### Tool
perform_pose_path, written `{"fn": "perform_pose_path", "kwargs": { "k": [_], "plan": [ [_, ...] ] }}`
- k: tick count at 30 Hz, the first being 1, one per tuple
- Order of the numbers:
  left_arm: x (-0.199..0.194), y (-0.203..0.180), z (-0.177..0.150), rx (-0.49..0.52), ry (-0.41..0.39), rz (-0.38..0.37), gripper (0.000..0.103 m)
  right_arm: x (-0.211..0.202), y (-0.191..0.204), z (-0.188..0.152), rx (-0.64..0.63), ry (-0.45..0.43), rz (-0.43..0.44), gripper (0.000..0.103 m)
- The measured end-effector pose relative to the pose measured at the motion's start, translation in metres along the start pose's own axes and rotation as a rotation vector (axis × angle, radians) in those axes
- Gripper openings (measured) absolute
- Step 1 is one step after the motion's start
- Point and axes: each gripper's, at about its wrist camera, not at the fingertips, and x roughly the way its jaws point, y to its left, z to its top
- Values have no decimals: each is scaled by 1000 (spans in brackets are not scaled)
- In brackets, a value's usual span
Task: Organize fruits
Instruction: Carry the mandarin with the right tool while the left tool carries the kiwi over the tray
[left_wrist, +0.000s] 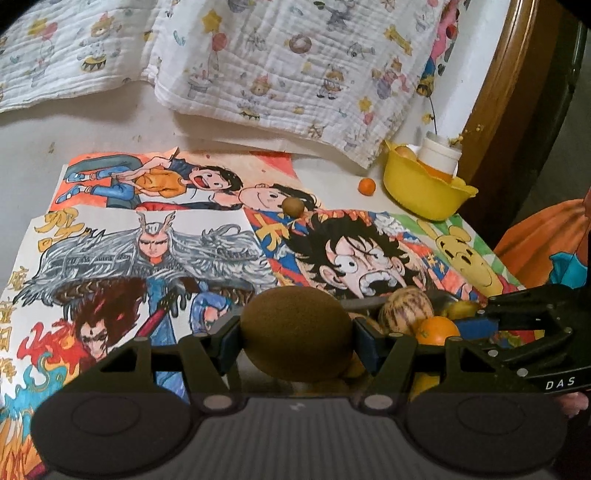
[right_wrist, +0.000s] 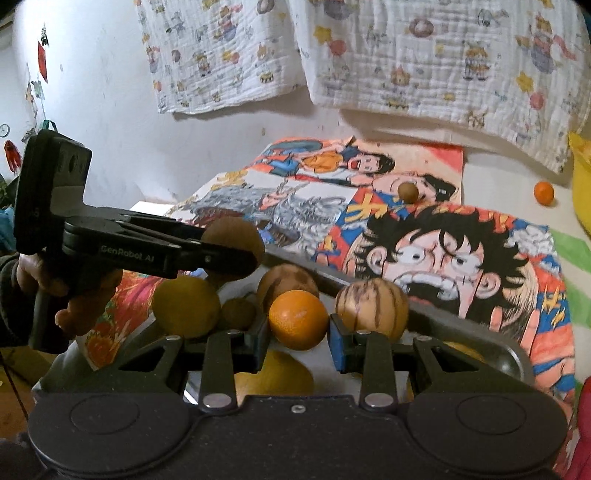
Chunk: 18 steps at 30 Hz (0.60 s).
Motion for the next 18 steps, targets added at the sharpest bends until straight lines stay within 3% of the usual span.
{"fn": "perform_pose_path", "kwargs": {
  "k": [10,18],
  "plan": [
    [2,-1,-2,42,18,23,67,9,2,9,32,81,-39,36],
    [12,-1,2,67,85,53,67,19,10,26,-10,190,-77,36]
  ]
}}
